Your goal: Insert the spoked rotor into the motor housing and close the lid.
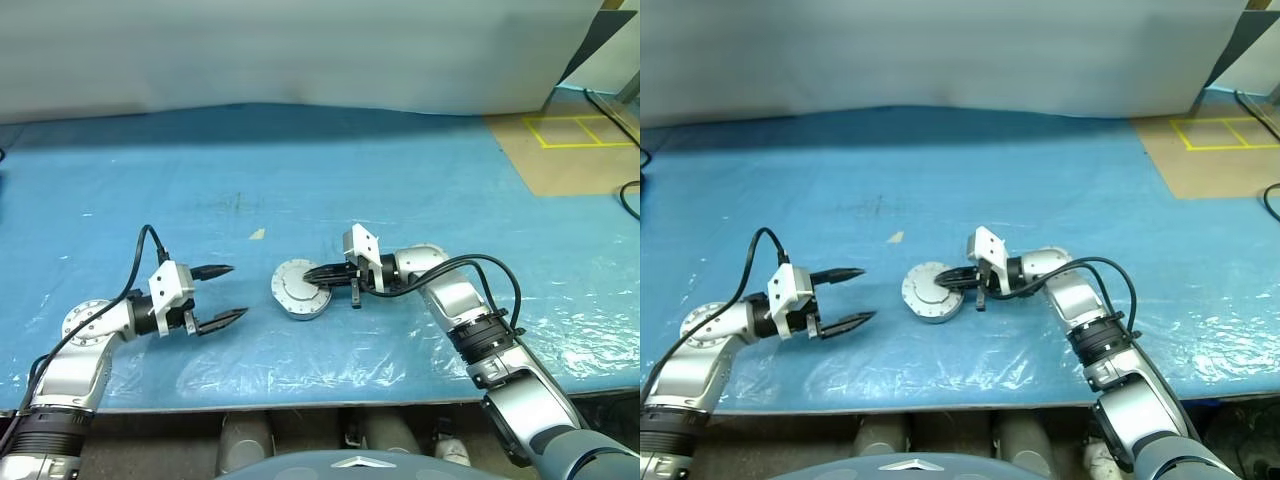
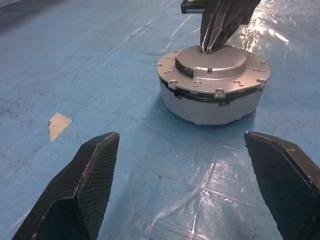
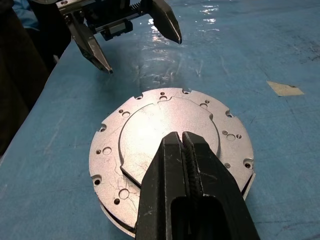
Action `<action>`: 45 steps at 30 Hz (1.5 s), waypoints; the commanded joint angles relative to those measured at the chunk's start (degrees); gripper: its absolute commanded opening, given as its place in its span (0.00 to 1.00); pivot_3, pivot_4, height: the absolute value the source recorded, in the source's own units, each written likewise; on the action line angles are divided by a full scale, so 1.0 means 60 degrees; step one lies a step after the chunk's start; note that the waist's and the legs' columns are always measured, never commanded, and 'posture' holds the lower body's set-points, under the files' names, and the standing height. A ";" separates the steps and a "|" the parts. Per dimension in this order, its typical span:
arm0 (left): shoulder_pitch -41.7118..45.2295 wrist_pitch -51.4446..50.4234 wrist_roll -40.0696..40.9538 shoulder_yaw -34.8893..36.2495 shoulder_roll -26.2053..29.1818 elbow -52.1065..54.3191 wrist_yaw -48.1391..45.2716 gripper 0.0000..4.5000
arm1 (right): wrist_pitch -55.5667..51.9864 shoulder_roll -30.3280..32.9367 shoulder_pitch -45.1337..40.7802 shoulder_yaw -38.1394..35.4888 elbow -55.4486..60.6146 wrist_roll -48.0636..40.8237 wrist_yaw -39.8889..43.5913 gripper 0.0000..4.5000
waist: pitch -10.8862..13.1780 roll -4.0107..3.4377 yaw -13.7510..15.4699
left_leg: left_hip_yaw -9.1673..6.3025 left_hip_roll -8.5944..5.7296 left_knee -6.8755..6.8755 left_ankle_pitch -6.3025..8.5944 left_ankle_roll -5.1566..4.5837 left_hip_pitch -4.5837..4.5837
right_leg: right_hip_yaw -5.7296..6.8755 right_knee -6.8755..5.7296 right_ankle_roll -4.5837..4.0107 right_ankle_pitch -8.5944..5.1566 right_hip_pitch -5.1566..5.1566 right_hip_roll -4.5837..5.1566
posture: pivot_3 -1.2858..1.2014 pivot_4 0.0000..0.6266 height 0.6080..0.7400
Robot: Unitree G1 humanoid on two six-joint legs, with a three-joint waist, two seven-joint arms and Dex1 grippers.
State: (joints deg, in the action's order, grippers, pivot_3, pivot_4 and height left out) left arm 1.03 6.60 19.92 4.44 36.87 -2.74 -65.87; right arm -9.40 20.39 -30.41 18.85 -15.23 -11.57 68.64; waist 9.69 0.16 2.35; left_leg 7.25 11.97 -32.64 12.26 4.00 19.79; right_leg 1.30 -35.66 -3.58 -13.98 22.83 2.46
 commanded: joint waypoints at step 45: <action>-0.0245 0.0802 0.0089 0.0072 -0.0041 -0.0603 -0.0318 0.94 | -0.0346 -0.0278 -0.0281 0.0087 0.0572 -0.0087 0.0324 0.88 | 0.0001 -0.0001 0.0021 | 0.0000 0.0002 -0.0002 -0.0002 0.0003 0.0028 | 0.0005 -0.0002 0.0000 0.0001 0.0049 -0.0001 | 0.52 0.24 1.00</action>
State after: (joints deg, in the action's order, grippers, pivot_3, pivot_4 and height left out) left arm -0.15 11.26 19.89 4.45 36.16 -8.23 -67.91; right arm -11.47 19.12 -32.49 18.93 -14.36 -11.33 69.98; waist 9.69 0.15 2.48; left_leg 7.25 11.98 -32.65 12.24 4.02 19.96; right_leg 1.34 -35.67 -3.58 -13.97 23.12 2.46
